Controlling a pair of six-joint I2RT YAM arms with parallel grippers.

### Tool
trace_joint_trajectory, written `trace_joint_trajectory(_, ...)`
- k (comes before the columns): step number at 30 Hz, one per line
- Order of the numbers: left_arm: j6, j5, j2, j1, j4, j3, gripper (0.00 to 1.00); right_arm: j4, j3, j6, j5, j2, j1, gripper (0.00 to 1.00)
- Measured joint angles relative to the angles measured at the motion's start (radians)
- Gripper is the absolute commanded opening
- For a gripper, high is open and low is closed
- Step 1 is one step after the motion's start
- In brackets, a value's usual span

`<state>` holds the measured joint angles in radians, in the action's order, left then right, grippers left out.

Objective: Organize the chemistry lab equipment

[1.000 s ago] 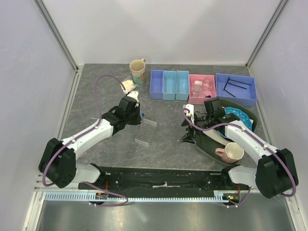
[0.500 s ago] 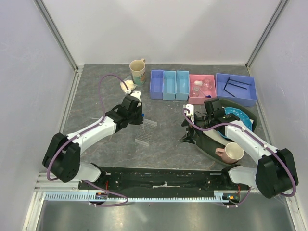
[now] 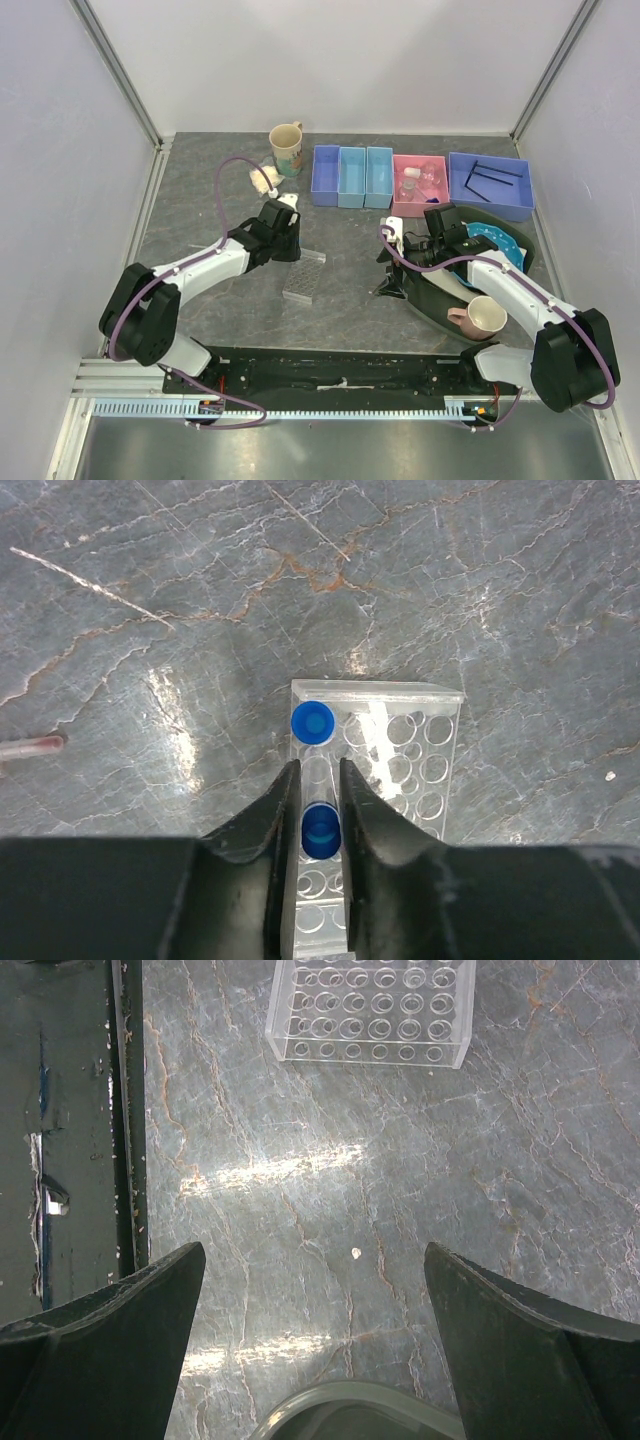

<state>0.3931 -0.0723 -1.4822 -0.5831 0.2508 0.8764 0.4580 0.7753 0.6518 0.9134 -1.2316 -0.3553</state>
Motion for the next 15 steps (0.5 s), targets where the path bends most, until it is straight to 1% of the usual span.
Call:
trace_joint_trajectory(2, -0.003, 0.002, -0.005, 0.000, 0.000, 0.002, 0.38, 0.000, 0.000, 0.000, 0.000, 0.000, 0.000, 0.98)
trace_joint_trajectory(4, -0.003, 0.004, -0.012, 0.000, 0.002, 0.002, 0.42, 0.000, 0.000, 0.000, 0.000, 0.000, 0.000, 0.98)
trace_joint_trajectory(5, -0.003, 0.005, -0.014, 0.000, 0.003, 0.002, 0.47, 0.000, 0.000, 0.000, 0.000, 0.000, 0.000, 0.98)
trace_joint_trajectory(6, -0.003, 0.005, -0.015, 0.000, 0.006, 0.002, 0.49, 0.000, 0.000, 0.000, 0.000, 0.000, 0.000, 0.98)
trace_joint_trajectory(11, -0.004, 0.004, -0.010, 0.000, 0.023, 0.011, 0.57, 0.000, 0.000, 0.000, 0.000, 0.000, 0.000, 0.98)
trace_joint_trajectory(15, -0.004, 0.003, 0.026, 0.000, 0.047, 0.014, 0.63, 0.000, 0.000, 0.000, 0.000, 0.000, 0.000, 0.98)
